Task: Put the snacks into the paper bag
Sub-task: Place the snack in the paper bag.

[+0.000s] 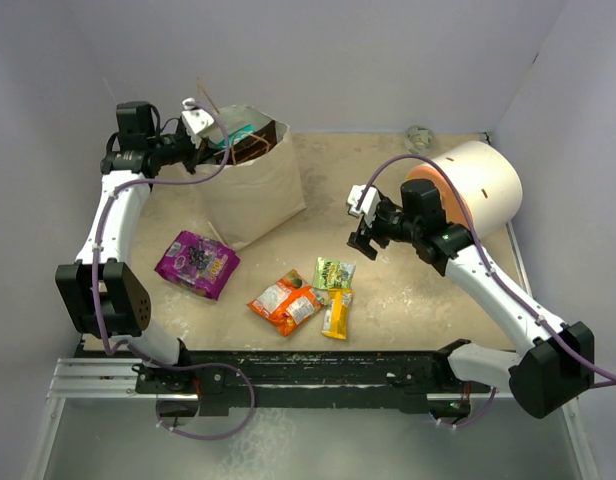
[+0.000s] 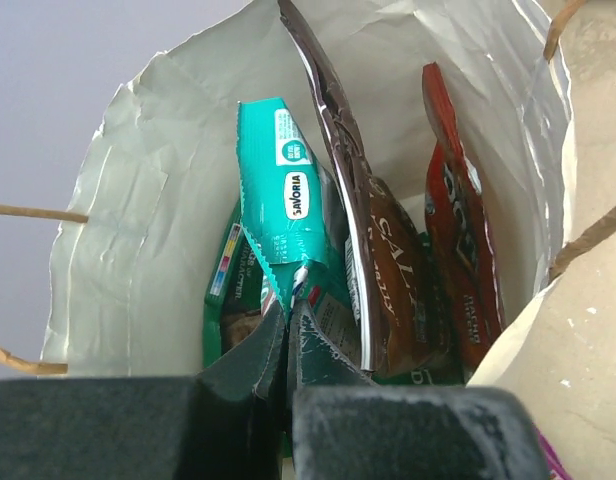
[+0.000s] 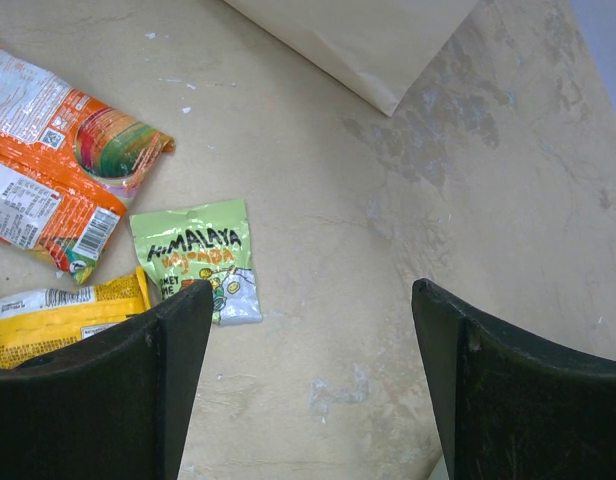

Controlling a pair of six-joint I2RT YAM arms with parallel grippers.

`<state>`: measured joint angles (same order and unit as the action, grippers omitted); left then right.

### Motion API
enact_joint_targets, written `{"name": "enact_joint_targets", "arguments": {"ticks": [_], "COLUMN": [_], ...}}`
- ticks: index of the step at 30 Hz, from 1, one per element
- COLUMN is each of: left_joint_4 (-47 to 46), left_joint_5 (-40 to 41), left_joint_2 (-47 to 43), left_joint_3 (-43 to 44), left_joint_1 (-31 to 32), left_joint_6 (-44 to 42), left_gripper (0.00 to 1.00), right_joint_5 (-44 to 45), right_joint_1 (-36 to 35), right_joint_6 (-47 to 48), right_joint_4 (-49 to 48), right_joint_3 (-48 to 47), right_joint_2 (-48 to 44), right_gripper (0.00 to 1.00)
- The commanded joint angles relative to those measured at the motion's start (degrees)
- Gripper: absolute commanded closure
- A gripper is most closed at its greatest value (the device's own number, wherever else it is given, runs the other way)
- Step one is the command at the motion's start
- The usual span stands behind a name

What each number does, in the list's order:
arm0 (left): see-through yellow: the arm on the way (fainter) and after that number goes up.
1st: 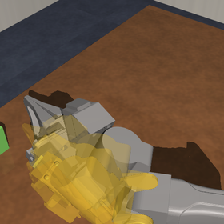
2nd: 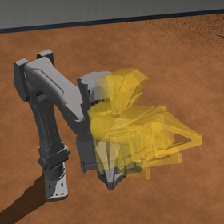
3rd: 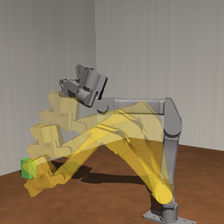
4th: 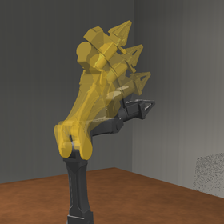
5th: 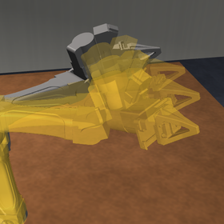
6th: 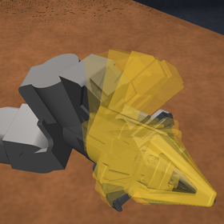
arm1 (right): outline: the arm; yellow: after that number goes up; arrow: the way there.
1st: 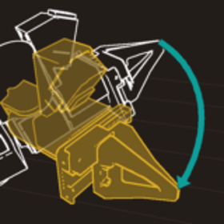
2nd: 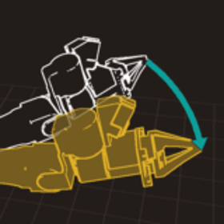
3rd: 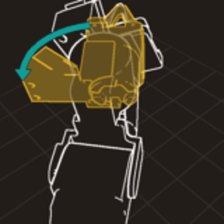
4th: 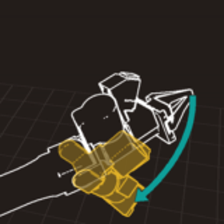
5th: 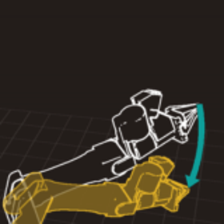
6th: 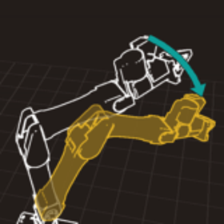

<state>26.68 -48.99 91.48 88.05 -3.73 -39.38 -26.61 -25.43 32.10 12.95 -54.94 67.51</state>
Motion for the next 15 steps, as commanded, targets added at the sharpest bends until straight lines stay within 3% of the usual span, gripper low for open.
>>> {"name": "enact_joint_targets", "arguments": {"ticks": [1, 7, 15], "left_joint_4": [-4.0, 1.3, 18.6], "left_joint_5": [-4.8, -4.2, -3.2], "left_joint_2": [-2.3, 0.4, 10.9], "left_joint_3": [1.1, 6.1, 21.0], "left_joint_1": [-0.1, 0.0, -0.1], "left_joint_6": [6.4, 8.7, 9.2], "left_gripper": [1.0, 0.99, 0.92], "right_joint_5": [-1.8, -1.8, -1.6], "right_joint_1": [0.3, 0.4, 0.4], "right_joint_6": [0.5, 0.4, 0.7], "right_joint_4": [-1.6, -1.6, -2.9], "right_joint_3": [0.1, 0.2, 0.2], "right_joint_2": [0.3, 0.5, 1.1], "right_gripper": [0.18, 0.17, 0.17]}}
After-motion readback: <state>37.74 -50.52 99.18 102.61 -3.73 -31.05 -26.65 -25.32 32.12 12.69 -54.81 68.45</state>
